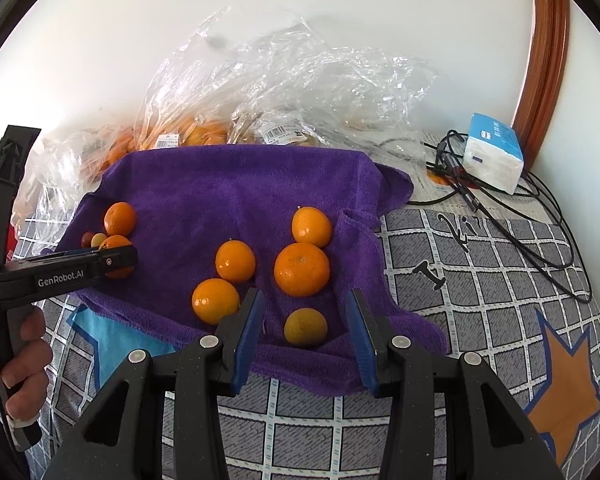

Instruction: Organize fruits

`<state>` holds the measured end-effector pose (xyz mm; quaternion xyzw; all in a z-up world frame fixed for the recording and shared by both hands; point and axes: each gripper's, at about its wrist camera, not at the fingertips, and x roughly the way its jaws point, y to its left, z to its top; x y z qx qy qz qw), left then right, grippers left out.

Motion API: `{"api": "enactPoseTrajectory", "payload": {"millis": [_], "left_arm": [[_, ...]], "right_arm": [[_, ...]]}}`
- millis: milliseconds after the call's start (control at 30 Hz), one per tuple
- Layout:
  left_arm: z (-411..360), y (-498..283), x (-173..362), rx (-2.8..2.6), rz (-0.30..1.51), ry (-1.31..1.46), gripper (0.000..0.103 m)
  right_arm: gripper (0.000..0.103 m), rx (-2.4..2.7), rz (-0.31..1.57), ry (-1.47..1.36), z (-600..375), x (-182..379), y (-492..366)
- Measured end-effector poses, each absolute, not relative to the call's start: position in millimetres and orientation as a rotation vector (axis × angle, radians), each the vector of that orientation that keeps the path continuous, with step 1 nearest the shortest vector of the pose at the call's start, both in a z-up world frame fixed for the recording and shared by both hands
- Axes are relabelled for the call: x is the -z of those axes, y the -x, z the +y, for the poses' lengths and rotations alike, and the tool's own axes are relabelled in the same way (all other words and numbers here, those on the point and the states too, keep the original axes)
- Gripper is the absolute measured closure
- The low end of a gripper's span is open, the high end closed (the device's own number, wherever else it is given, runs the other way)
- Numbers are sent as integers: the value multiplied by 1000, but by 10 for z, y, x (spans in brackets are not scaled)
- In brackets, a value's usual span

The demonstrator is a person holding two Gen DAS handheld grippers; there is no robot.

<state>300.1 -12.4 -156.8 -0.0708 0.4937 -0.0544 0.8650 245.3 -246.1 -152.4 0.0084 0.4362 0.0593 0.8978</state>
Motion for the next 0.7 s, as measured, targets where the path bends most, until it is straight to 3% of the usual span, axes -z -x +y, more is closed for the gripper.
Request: {"api": "enactPoseTrajectory", "payload": {"millis": [433,533,700], "left_arm": [[-21,-2079,780,95,886,113,39],[-20,-1766,559,86,807,105,29],[-25,-1264,287,78,720,87,20]], "right_arm": [[60,-52,843,-60,-2602,814,-1919],[50,-37,818,-47,-2606,620,-1681],[49,-47,815,-84,-2666,423,-1291]]}}
